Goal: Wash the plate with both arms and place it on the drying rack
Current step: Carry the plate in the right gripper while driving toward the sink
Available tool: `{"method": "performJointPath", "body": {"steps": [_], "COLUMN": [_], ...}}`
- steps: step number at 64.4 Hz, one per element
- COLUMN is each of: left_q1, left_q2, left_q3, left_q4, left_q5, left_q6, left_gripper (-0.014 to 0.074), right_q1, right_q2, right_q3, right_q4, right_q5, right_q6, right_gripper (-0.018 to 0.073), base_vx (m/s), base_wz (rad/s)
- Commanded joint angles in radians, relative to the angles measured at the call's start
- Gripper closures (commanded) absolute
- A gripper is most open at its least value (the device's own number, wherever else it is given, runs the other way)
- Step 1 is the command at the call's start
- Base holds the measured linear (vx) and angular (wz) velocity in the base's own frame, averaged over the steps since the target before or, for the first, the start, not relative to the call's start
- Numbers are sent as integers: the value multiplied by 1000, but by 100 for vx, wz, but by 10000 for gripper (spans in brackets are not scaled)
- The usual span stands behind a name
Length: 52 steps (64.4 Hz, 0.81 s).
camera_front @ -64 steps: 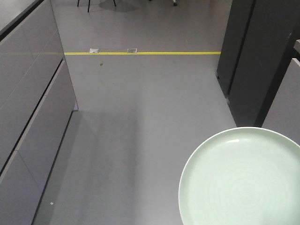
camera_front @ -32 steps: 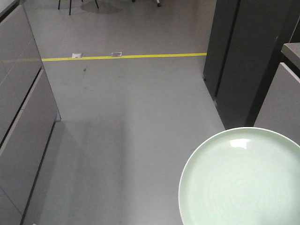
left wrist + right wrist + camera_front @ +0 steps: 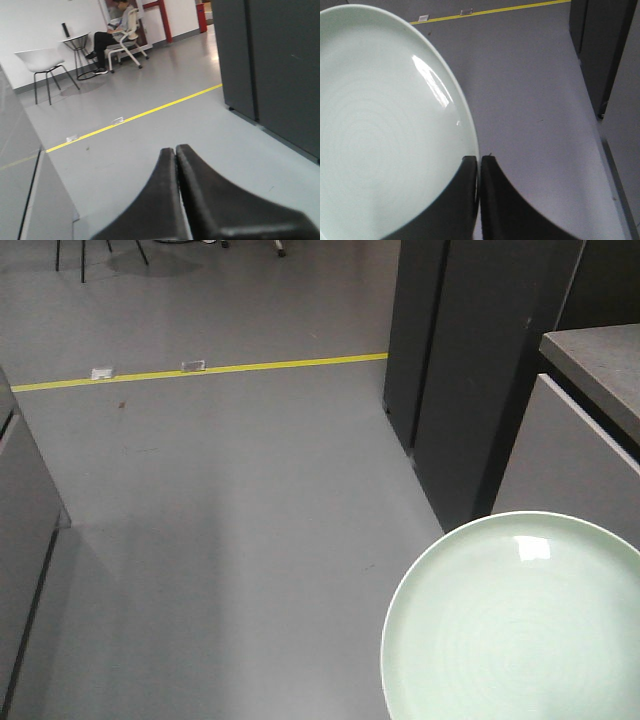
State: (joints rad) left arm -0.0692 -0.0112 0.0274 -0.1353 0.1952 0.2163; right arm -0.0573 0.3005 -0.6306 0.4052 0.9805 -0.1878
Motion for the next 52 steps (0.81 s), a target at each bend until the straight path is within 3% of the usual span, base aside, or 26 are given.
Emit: {"method": "performJointPath", "body": {"steps": [1,52], "left_q1": [-7,-7], "left_q2": [-13,-13], "left_q3": [-26,-26], "left_q4": [-4,-4], "left_q5": [-70,-70], "left_q6": [-8,-8], "left_gripper": [603,603], "right_q1": [-6,-6], "right_q2": [12,12], "right_q3": [-23,-23], "right_q4": [20,20], "right_q5": [-67,-67], "right_q6": [0,0], "right_gripper": [561,561], "base_vx": [11,10], "base_wz": [-30,-32]}}
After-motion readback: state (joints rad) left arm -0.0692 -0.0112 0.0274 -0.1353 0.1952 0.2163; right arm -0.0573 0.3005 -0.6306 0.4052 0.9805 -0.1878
